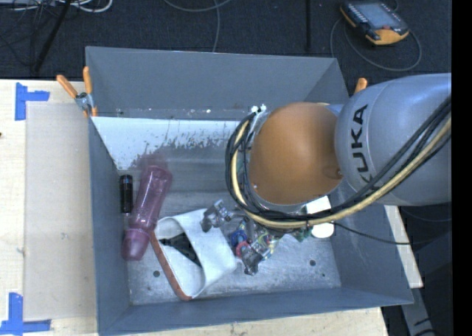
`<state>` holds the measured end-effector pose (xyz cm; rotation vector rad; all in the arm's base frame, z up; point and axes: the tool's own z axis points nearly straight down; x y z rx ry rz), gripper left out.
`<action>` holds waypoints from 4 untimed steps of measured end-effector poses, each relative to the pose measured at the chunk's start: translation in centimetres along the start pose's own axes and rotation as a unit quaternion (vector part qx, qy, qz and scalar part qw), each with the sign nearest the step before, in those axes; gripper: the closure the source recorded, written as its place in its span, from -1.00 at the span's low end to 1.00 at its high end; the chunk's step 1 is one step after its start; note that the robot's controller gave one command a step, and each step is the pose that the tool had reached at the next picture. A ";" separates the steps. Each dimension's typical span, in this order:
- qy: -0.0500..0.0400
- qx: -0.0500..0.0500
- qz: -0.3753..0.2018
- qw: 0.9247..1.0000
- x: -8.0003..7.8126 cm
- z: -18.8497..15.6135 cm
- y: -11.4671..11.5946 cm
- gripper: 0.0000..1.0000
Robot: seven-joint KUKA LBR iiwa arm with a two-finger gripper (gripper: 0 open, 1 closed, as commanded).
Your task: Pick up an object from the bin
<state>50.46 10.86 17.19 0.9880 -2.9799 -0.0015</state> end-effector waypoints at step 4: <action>-0.002 0.001 -0.337 0.942 -3.2 9.6 -10.2 1.00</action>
Offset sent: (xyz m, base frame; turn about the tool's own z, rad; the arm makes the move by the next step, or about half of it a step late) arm 0.0057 -0.0337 -0.0345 -0.4674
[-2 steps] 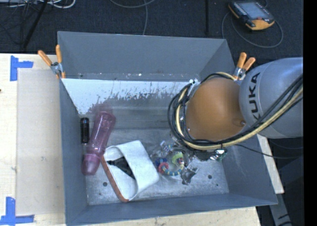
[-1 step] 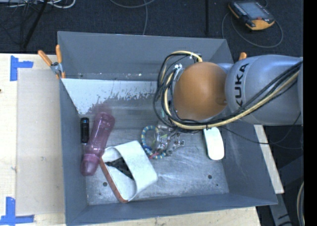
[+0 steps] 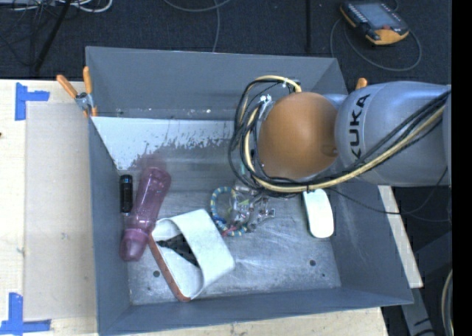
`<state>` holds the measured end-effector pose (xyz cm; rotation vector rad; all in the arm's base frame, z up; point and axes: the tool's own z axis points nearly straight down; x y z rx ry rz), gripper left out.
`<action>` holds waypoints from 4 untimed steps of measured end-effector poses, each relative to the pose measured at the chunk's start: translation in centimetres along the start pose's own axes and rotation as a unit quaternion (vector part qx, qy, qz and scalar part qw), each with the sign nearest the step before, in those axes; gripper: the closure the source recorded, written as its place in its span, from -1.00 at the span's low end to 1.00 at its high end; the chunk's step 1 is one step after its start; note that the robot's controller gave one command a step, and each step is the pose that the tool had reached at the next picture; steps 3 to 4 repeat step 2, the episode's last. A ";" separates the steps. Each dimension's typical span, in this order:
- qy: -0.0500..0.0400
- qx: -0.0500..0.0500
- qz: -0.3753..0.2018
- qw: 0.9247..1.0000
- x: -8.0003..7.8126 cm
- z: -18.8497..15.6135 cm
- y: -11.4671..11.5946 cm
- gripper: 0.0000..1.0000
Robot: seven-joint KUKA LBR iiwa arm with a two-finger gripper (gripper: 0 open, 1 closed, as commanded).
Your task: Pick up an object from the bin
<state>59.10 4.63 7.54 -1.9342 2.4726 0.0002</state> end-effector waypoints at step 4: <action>0.000 -0.004 -0.065 0.998 0.4 -10.1 1.7 1.00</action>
Offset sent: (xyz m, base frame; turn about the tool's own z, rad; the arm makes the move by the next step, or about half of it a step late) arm -0.0362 -0.0100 0.1768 -0.2995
